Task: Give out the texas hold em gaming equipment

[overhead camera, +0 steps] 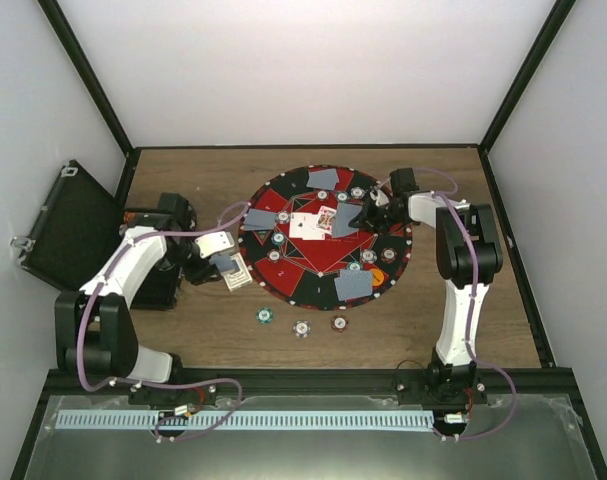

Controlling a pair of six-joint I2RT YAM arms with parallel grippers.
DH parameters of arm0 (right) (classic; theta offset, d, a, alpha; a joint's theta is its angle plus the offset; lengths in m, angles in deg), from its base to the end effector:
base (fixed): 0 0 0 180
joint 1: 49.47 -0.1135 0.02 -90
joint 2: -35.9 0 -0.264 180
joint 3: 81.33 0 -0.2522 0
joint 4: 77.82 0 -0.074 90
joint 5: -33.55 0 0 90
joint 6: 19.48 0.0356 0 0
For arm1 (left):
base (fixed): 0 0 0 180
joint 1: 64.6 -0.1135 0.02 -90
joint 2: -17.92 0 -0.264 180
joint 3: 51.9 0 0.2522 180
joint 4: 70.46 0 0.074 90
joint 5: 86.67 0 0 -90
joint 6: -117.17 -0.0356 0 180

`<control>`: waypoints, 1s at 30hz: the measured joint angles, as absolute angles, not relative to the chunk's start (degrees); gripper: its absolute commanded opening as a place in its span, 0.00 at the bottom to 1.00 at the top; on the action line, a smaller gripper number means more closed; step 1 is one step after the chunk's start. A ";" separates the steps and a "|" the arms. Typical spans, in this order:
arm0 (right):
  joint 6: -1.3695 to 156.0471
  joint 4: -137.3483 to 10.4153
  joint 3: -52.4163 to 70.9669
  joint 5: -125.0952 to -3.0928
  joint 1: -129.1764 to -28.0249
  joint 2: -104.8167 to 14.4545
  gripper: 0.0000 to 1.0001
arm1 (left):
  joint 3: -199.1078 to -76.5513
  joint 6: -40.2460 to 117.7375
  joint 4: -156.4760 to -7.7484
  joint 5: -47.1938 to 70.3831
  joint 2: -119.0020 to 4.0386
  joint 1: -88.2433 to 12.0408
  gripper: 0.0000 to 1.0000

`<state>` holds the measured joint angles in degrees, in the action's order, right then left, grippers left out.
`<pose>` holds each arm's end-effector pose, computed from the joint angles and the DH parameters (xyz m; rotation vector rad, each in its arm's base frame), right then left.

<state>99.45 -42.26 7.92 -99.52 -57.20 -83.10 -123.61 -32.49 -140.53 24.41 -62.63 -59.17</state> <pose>0.4073 0.0798 0.1353 0.2528 2.6972 1.2079 0.2442 -0.0361 0.2299 1.5401 2.3198 -0.3379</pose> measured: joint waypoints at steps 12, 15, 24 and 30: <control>97.07 -37.82 6.63 -91.94 -57.38 -82.18 0.60 | -119.83 -33.98 -136.49 23.76 -64.27 -60.61 0.04; 96.83 -35.83 6.63 -88.66 -57.31 -80.06 0.66 | -119.33 -33.98 -135.24 23.80 -65.03 -60.61 0.04; 97.11 -34.02 7.24 -83.74 -59.54 -68.43 0.69 | -116.88 -33.06 -131.26 23.85 -67.09 -60.59 0.04; 97.11 -33.54 9.71 -82.01 -62.88 -63.12 0.73 | -110.87 -33.65 -130.59 22.60 -62.96 -60.61 0.04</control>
<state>97.11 -33.54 9.71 -82.01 -62.88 -63.12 -110.87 -33.65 -130.59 22.60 -62.96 -60.61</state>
